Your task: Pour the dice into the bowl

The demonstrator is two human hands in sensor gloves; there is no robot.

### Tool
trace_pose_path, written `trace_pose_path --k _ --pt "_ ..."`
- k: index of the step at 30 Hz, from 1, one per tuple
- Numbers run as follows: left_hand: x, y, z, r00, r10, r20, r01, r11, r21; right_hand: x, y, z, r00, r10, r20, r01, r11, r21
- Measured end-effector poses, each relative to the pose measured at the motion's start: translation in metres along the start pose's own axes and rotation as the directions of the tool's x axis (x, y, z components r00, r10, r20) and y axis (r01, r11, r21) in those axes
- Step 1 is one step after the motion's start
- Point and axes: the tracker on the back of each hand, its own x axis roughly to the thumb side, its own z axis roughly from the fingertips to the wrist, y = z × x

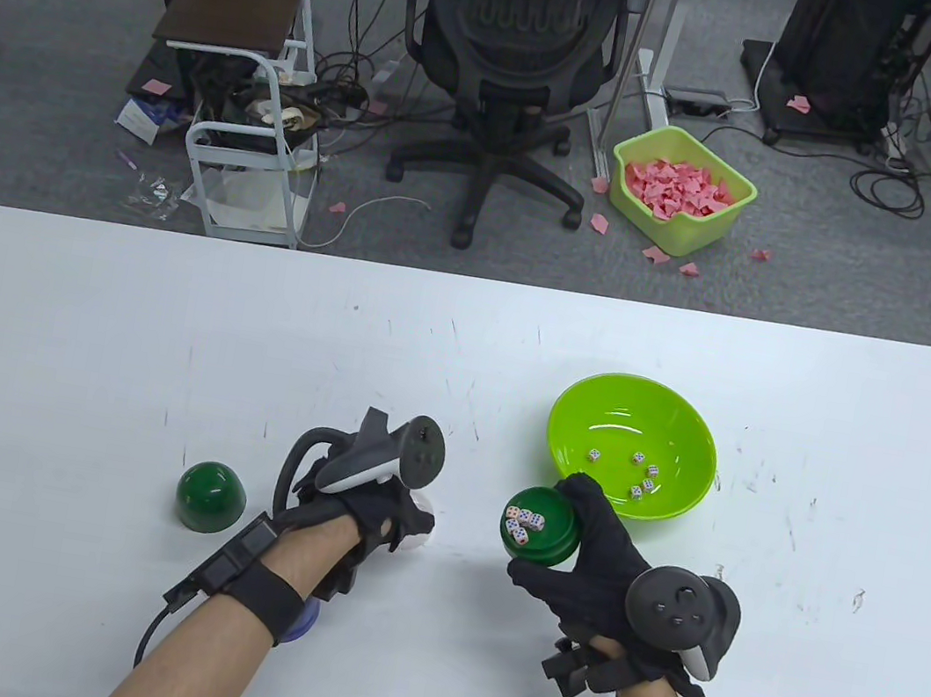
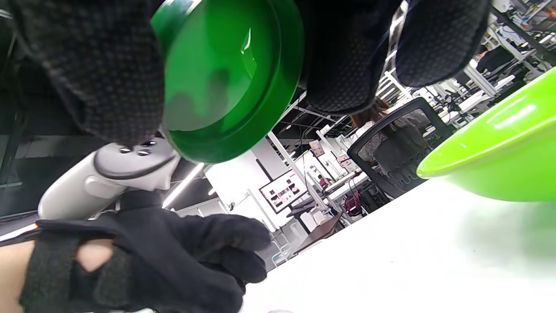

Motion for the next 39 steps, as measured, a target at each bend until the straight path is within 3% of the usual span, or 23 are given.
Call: trace_pose_path --k 6,11,18,23,31,34,39 --pt "-0.022 0.030 0.032 0.986 0.145 0.079 -0.152 0.983 0.103 -0.007 -0.005 0.000 0.999 -0.031 -0.035 0.030 0.999 -0.031" --pt "-0.045 0.040 0.058 0.966 0.225 0.131 -0.245 0.955 0.169 -0.013 -0.007 0.000 0.997 -0.050 -0.063 0.047 0.998 -0.045" --pt "-0.074 0.021 0.079 0.887 0.398 0.232 -0.449 0.861 0.238 -0.022 -0.013 0.000 0.991 -0.079 -0.108 0.070 0.994 -0.078" --pt "-0.084 0.010 0.087 0.827 0.483 0.288 -0.549 0.805 0.227 -0.029 -0.020 0.000 0.987 -0.090 -0.135 0.074 0.991 -0.114" --pt "-0.090 0.005 0.090 0.773 0.537 0.339 -0.619 0.757 0.211 -0.042 -0.028 -0.002 0.976 -0.055 -0.210 0.023 0.988 -0.153" --pt "-0.091 0.002 0.091 0.771 0.538 0.340 -0.617 0.765 0.187 -0.050 -0.030 -0.007 0.964 -0.032 -0.264 -0.010 0.988 -0.154" --pt "-0.094 -0.004 0.089 0.743 0.569 0.352 -0.647 0.746 0.161 -0.064 -0.035 -0.019 0.933 0.066 -0.354 -0.122 0.983 -0.138"
